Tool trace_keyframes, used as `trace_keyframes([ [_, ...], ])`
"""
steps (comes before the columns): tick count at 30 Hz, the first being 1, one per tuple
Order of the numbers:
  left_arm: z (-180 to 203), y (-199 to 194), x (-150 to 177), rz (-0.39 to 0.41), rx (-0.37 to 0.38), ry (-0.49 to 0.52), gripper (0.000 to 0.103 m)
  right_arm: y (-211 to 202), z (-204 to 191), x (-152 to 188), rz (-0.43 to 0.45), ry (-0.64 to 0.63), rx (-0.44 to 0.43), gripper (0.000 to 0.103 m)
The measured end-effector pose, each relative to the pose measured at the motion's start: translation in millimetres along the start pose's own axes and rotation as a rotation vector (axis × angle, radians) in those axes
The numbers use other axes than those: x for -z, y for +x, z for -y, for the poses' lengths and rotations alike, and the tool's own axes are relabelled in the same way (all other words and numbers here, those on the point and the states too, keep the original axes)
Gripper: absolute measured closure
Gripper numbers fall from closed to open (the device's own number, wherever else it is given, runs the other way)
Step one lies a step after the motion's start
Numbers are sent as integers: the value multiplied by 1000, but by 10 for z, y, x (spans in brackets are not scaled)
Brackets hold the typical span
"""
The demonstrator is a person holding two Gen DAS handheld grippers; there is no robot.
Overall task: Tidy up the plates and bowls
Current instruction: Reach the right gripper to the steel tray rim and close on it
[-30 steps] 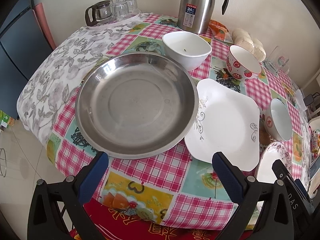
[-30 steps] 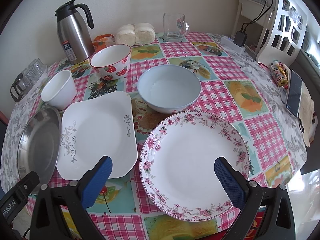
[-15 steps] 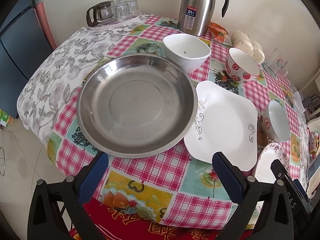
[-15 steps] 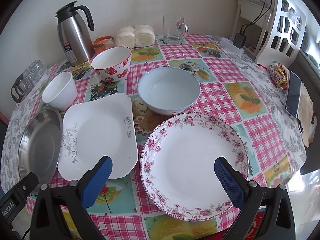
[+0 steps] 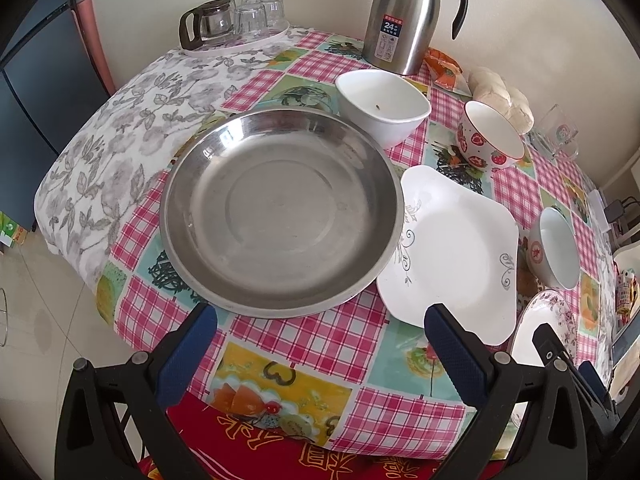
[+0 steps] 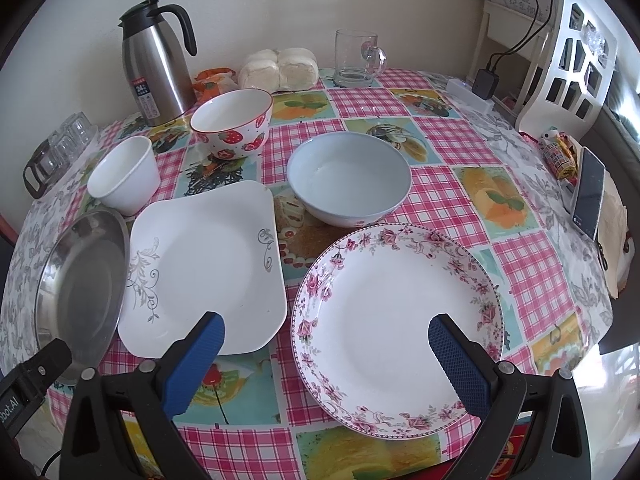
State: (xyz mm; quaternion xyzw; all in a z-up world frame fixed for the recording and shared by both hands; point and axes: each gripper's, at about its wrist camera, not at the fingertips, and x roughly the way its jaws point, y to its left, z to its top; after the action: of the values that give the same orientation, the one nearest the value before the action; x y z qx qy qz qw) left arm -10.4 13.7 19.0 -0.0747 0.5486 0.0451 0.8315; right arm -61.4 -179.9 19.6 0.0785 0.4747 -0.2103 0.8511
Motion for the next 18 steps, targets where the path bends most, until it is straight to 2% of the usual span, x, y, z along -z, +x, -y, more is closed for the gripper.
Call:
trace_keyframes([
  [4, -64, 19, -20, -2, -6, -14, 0, 6, -71, 18, -3, -14, -2, 0],
  [7, -200, 1, -88, 31, -53, -58, 0, 12, -148, 31, 2, -31, -2, 0],
  [10, -449, -25, -186, 77, -121, -137, 0, 33, -257, 39, 7, -51, -62, 0],
  [12, -647, -12, -247, 93, -141, -196, 0, 32, -346, 40, 6, -68, -103, 0],
  [15, -932, 79, -304, 84, -133, -281, 0, 25, -513, 52, 23, -103, -134, 0],
  [18, -1167, 212, -312, 41, -65, -365, 0, 22, -666, 46, 38, -124, -174, 0],
])
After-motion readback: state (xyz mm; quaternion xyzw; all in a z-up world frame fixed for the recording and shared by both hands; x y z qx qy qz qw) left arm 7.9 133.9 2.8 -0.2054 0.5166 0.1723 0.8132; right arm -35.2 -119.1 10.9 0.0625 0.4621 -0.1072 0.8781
